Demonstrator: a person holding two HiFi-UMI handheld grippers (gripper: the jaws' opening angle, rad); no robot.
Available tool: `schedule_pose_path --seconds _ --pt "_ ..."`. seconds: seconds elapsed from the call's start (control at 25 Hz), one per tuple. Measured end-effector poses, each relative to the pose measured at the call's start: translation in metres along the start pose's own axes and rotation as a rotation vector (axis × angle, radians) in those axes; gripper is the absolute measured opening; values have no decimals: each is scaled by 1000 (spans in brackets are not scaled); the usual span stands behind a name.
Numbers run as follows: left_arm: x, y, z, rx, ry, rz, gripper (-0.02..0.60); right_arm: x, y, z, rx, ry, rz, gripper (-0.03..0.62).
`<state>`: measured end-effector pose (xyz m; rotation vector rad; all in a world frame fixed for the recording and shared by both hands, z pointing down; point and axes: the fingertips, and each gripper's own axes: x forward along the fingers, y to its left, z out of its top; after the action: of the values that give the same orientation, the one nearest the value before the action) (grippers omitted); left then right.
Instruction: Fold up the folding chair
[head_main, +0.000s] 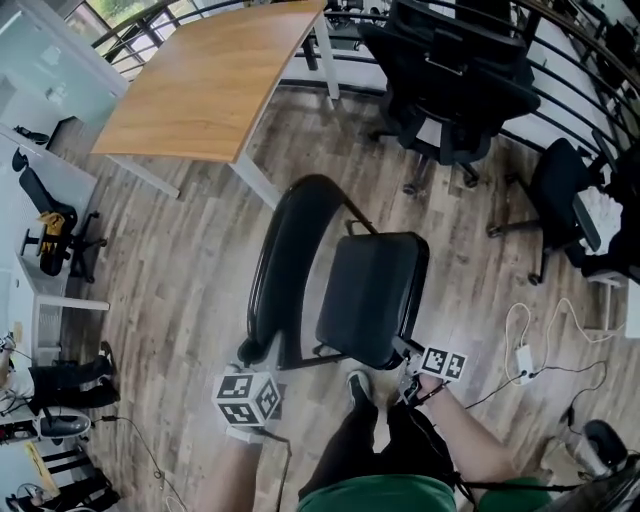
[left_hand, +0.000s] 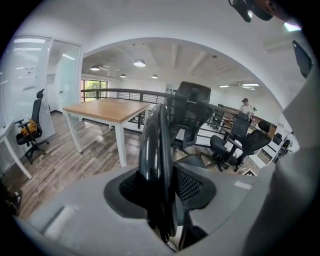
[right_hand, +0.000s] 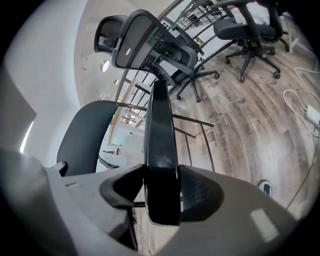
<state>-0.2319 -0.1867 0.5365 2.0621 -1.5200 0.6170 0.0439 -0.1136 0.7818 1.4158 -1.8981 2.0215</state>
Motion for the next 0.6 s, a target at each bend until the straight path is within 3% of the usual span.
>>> schedule_pose_path --seconds 0.36,0.6 --pt "-19 1 15 -6 -19 -38 133 18 73 -16 -37 9 -53 215" --pt "-28 -4 26 19 -36 -42 126 37 125 -24 -47 28 -19 215"
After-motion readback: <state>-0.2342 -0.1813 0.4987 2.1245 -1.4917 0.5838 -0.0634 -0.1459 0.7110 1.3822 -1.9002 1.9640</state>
